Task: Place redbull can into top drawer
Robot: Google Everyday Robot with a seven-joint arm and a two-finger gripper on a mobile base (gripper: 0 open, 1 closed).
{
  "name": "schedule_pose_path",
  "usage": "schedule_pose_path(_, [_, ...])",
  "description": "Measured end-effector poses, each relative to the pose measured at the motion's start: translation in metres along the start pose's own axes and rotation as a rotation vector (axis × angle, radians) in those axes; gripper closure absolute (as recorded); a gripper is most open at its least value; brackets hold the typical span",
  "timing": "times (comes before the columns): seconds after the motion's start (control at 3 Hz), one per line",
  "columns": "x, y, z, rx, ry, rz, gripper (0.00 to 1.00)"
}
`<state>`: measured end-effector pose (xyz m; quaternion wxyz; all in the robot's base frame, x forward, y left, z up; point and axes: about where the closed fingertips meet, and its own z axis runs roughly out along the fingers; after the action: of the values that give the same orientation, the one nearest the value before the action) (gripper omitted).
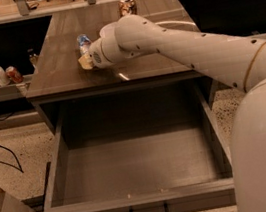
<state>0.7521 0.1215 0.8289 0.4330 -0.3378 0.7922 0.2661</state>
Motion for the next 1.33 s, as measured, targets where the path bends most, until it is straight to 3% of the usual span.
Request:
schedule_pose_path(0.33, [-0.015,0.005,-0.035,-0.013,0.0,-0.109,1.0])
schedule_pose_path(0.67, [-0.006,0.008,-0.038,-0.032,0.028,-0.184,1.0])
schedule_pose_path(1.0, [-0.006,0.008,-0.037,-0.03,0.025,-0.184,1.0])
schedule_pose_path(1.33, [-0.011,0.02,-0.052,-0.054,0.027,-0.228,1.0])
